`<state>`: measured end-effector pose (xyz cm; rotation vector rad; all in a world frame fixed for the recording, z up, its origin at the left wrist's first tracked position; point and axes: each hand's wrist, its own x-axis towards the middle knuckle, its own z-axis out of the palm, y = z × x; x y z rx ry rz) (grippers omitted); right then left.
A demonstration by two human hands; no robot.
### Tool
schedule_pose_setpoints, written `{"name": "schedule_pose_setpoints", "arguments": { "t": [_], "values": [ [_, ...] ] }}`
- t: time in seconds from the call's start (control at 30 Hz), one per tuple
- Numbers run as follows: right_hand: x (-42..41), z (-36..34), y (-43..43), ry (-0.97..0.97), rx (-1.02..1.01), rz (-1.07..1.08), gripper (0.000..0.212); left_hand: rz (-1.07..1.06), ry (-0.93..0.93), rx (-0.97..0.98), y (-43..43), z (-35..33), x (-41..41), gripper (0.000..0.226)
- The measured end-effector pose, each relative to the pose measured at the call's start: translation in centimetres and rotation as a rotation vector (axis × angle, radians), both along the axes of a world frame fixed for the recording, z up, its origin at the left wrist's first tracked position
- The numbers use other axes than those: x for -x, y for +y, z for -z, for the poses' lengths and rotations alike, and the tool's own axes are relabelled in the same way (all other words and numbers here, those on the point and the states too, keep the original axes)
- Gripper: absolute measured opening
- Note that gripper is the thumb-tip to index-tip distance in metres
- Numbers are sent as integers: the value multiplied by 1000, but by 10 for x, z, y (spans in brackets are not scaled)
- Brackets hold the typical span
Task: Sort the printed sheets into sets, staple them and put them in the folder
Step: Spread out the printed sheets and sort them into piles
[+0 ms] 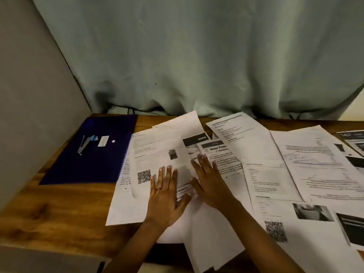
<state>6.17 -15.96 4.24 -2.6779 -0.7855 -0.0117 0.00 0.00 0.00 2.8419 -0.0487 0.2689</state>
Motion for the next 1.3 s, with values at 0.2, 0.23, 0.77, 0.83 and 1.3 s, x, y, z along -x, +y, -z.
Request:
{"name": "schedule_pose_setpoints", "arguments": {
  "t": [0.2, 0.23, 0.77, 0.83, 1.3],
  "values": [
    [-25, 4, 29, 37, 19, 129, 62, -106, 0, -72, 0, 8, 6, 111],
    [-25, 3, 31, 46, -3, 167, 63, -118, 8, -65, 0, 7, 7, 115],
    [0, -4, 49, 174, -352, 488, 28, -79, -118, 181, 11, -9, 34, 73],
    [2, -8, 43, 194, -467, 486, 27, -135, -121, 289, 20, -16, 42, 77],
    [98, -20, 43, 236, -1141, 441, 34, -322, -346, 598, 77, -82, 94, 71]
  ]
}}
